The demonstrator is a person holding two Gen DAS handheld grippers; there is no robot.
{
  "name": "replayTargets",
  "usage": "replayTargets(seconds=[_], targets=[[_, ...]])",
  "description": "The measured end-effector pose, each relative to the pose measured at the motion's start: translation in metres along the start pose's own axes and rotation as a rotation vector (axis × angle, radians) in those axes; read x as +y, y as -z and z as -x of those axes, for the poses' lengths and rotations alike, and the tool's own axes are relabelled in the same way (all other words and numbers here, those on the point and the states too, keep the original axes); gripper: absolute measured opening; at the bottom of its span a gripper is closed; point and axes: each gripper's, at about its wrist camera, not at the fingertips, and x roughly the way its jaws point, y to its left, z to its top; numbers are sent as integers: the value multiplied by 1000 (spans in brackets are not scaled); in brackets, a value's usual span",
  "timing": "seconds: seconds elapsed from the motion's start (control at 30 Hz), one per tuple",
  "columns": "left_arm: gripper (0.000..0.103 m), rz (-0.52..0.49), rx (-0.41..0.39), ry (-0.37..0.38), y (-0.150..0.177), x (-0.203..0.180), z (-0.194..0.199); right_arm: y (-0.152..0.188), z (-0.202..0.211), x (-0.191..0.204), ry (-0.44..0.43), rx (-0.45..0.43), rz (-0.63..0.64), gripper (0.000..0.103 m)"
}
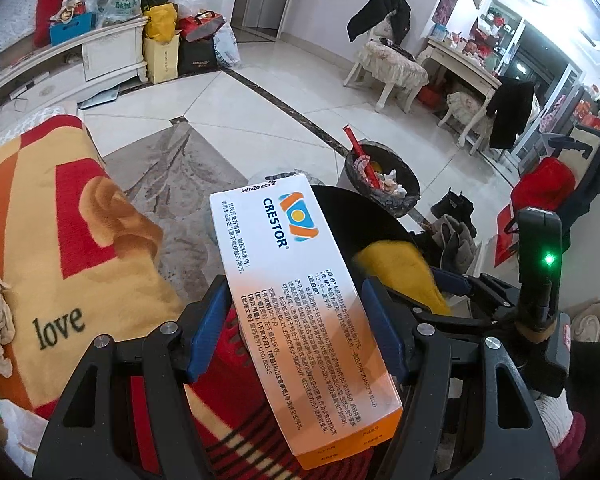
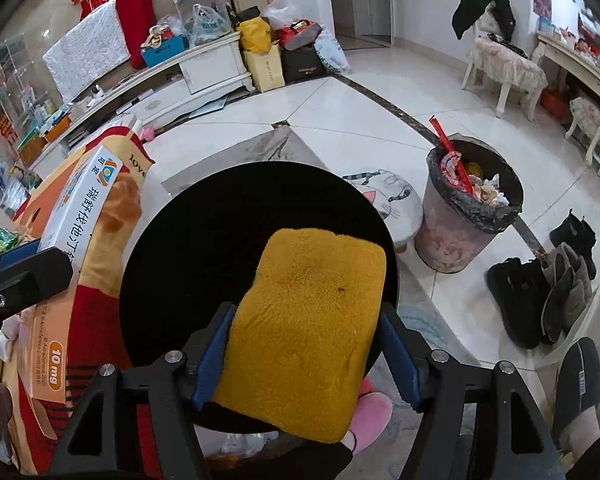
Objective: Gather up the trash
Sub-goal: 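Open the right tool dropping the sponge while the left tool drops the box into the bin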
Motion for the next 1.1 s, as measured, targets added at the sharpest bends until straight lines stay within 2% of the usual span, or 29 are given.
replayTargets(seconds=[0.1,0.27,0.7,0.87,1.1], targets=[[67,9,-3,19,-1,2,-5,-1,-1,0,-8,0,-9,74],[67,60,20,90,-1,10,-9,-1,1,1,-17,-1,-13,75],[68,91,12,135,-3,14,-1,6,10,-12,4,-13,-66,75],[68,82,-3,95,1,18,8,6,14,-13,-4,-20,-76,75],[68,52,-70,-35,15,19,38,8,17,11,-35,-30,-30,75]])
